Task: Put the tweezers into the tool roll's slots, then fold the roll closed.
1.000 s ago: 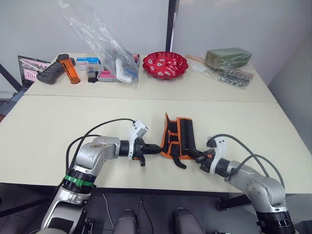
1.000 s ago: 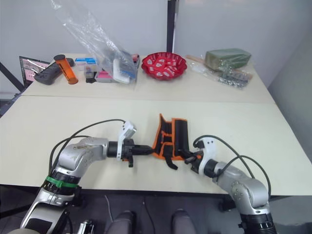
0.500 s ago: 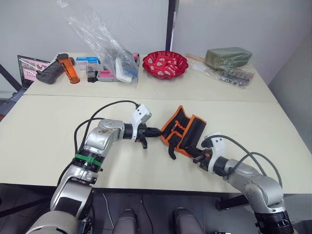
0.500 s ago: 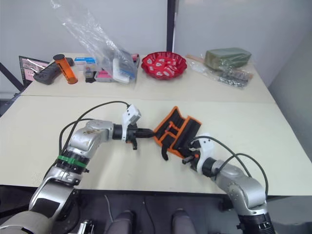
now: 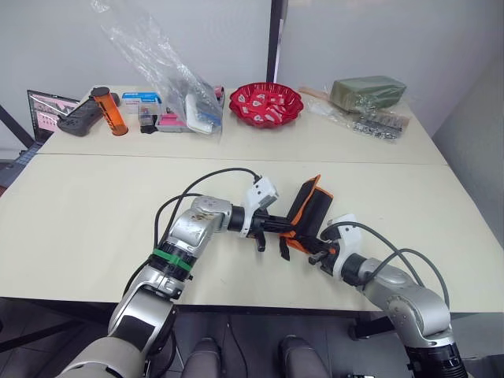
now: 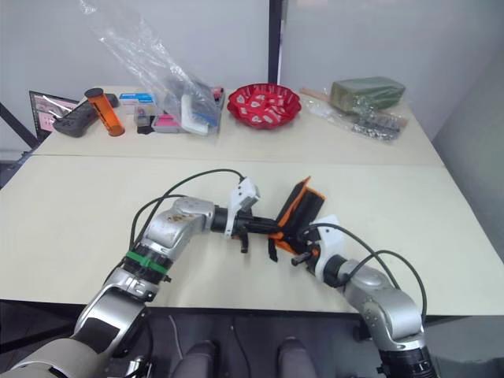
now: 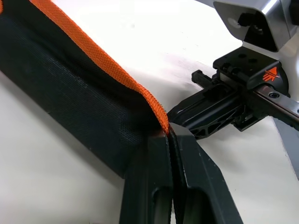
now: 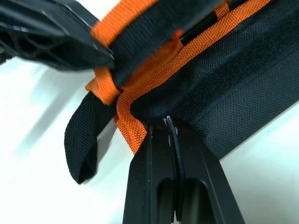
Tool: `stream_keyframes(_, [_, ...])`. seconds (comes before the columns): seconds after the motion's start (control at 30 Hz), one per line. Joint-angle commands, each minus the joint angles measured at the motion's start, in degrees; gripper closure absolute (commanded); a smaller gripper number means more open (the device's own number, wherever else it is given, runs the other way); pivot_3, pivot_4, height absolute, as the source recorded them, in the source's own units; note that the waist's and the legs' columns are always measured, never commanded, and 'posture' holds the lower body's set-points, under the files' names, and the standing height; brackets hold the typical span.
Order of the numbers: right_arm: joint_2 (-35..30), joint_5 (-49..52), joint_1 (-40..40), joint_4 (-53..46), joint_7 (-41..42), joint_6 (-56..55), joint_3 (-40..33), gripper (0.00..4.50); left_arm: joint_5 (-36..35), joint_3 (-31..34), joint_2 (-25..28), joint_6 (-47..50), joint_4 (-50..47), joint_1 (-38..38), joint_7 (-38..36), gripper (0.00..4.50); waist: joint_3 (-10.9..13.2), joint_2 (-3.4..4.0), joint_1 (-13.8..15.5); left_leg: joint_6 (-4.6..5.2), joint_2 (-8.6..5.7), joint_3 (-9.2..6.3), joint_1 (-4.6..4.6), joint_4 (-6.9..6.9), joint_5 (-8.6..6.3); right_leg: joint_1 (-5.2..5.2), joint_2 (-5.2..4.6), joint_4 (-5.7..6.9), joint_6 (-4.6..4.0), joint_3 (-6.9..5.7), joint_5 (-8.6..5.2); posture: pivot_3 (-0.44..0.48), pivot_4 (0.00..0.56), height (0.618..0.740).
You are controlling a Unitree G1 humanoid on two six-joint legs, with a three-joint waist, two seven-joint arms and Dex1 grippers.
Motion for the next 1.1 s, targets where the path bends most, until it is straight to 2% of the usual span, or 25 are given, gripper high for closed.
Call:
stream_keyframes(0.03, [0.15,-0.64,1.67,-0.91,-0.55,1.84,0.51,4.50,0.74,-2.14,-1.63,-0.57,-1.88,-1.25,-1.02,4.48,0.00,0.00,0.01,0.00,0.00,0.00,0.00,0.00,0.00,0.00,0.00,-0.01,0.00,0.00,0.00,0.000,0.150,0.735])
stream_keyframes(0.17, [0.06,0.24,2.28,-2.60,-0.67,2.79,0.03,4.50,3.96,-5.18,-2.01,0.67,1.63,-2.52,-0.80,4.48,0.00,0.00,0.09,0.00,0.00,0.00,0.00,0.01,0.00,0.00,0.00,-0.02,0.00,0.00,0.00,0.000,0.150,0.735])
stream_keyframes(0.57, [-1.64,3.43,4.56,-9.36,0.89,6.13,-3.28,4.50,8.26,-8.29,-7.25,-0.32,12.11,-3.55,-1.73,4.48,-0.01,0.01,0.25,0.00,-0.02,0.00,-0.01,0.02,0.00,0.04,-0.01,-0.08,0.07,0.00,-0.04,0.000,0.150,0.735])
stream_keyframes(0.67, [-2.39,6.26,5.94,-13.44,1.59,8.13,-5.81,4.50,9.03,-8.08,-8.20,-0.84,14.07,-3.25,-0.97,4.48,-0.01,0.01,0.24,0.00,-0.02,0.00,0.01,0.01,0.00,0.05,-0.01,-0.07,0.07,0.00,-0.04,0.000,0.150,0.735])
stream_keyframes(0.83, [-4.27,14.27,7.29,-19.94,2.01,10.41,-14.21,4.50,10.68,-7.59,-8.77,-3.42,17.32,-3.92,-0.53,4.48,-0.01,0.00,0.60,0.00,-0.04,0.00,0.01,0.05,0.00,0.14,-0.02,-0.09,0.09,0.00,-0.04,0.000,0.150,0.735])
stream_keyframes(1.0, [-5.57,13.96,-0.32,-16.41,-0.25,7.36,-18.65,4.50,11.47,-7.50,-8.69,-4.94,18.74,-4.51,-0.63,4.48,-0.03,0.00,0.62,0.00,-0.06,0.00,0.06,0.09,0.00,0.21,-0.04,-0.14,0.27,0.00,-0.12,0.000,0.150,0.735])
stream_keyframes(1.1, [-7.86,7.41,-5.34,-9.37,-0.19,5.27,-13.47,4.50,11.77,-7.81,-8.16,-5.01,17.93,-3.97,-1.09,4.48,-0.04,0.01,0.71,0.00,-0.06,0.00,0.10,0.10,0.00,0.27,-0.04,-0.15,0.29,0.01,-0.12,0.000,0.150,0.735])
